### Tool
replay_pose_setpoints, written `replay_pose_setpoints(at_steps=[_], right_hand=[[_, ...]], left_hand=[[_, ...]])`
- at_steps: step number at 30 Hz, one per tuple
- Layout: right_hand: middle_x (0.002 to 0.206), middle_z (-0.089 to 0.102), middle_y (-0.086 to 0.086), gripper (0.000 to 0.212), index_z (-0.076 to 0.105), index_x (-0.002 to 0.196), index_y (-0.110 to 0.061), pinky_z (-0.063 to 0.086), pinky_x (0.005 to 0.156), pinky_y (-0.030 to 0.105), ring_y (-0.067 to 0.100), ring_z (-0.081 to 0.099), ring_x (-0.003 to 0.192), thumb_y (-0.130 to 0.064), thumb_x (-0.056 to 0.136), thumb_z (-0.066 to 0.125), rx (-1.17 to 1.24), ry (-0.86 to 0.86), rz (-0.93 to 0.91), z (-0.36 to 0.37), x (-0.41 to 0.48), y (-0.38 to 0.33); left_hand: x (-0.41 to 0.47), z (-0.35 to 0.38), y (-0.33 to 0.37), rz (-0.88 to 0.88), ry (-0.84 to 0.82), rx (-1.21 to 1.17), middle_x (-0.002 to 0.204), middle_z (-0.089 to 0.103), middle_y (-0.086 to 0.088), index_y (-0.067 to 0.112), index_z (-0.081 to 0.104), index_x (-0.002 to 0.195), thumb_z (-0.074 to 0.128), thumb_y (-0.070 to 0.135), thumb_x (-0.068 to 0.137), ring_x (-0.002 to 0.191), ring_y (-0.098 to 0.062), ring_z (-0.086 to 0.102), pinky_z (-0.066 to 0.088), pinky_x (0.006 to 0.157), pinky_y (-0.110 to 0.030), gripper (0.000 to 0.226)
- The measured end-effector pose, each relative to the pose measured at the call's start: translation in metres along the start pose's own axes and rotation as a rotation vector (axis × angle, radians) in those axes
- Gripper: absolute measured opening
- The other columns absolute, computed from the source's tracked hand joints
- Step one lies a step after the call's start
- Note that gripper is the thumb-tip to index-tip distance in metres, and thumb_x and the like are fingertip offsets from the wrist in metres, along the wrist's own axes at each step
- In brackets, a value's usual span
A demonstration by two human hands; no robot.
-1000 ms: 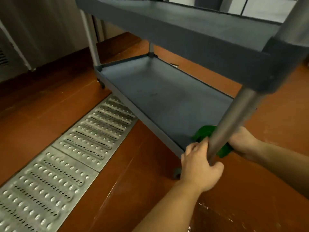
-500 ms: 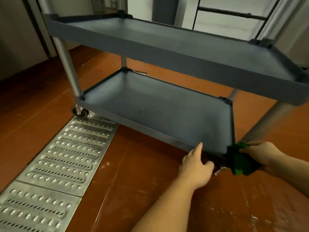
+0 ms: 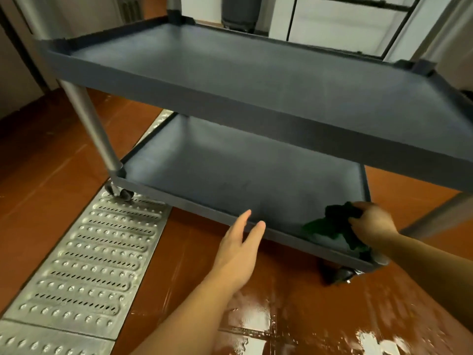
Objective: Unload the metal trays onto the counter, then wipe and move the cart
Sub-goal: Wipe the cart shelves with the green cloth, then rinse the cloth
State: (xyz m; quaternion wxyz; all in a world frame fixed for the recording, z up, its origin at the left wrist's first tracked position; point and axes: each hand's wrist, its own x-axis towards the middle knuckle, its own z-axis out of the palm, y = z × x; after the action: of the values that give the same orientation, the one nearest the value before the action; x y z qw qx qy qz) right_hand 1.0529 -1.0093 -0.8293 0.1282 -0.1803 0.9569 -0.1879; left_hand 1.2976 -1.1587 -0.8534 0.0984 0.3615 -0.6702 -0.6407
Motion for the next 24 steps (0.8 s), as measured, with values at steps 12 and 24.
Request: replay_pose_setpoints(at_steps=[12, 24], right_hand=[[0.114, 0.059, 0.013, 0.045, 0.049, 0.133, -0.015, 0.05, 0.072, 0.037, 0.028, 0.059, 0.09, 0.002, 0.092, 0.041, -0.272, -0.162, 0.008, 0.112, 0.033, -0.043], [0.122, 0.06, 0.007, 0.034, 0.054, 0.13, -0.015, 0.052, 0.081, 0.032, 0.024, 0.06, 0.095, -0.01, 0.097, 0.05, 0.374, -0.087, -0.083, 0.195, 0.047, -0.188]], left_hand=[[0.123, -0.052, -0.006, 0.057, 0.05, -0.058, 0.147, 0.038, 0.017, 0.044, 0.035, 0.143, 0.041, 0.06, 0.093, 0.135, -0.01, 0.036, 0.028, 0.097, -0.026, 0.053], [0.177, -0.099, -0.037, 0.162, 0.27, -0.041, 0.106, 0.064, 0.013, 0.023, 0.064, 0.115, 0.044, 0.043, 0.097, 0.101, -0.008, 0.054, 0.032, 0.079, -0.016, 0.033]])
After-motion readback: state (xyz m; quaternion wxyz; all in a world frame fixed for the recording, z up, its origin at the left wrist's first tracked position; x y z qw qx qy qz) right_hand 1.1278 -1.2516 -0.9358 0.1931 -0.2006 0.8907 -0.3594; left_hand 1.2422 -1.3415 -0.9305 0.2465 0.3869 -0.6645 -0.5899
